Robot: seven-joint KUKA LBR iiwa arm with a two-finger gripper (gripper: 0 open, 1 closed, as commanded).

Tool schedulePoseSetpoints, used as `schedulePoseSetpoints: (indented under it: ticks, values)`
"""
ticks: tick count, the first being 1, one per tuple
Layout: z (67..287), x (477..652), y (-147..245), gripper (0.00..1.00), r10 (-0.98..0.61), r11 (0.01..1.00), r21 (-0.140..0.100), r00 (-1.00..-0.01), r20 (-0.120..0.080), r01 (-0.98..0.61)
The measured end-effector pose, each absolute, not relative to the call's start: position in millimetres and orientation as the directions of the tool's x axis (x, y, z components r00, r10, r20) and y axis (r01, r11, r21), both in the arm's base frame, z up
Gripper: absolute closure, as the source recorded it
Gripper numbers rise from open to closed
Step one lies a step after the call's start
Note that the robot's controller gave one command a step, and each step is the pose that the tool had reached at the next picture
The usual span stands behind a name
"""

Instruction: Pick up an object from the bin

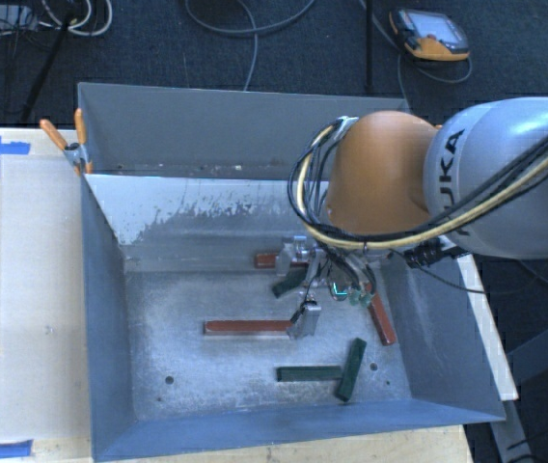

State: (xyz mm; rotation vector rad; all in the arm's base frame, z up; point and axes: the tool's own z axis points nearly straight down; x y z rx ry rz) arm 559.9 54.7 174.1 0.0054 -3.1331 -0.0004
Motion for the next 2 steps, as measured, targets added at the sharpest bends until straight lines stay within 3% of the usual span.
schedulePoseSetpoints:
  ticks: [1, 2]
  values:
    - [65.0, 582.6, 73.8, 0.0, -0.076, 0.997, 0.0, -0.997, 0.006, -0.076]
    - [100.9, 579.9, 87.0, 0.0, -0.008, 1.0, 0.001, -1.0, -0.002, -0.008]
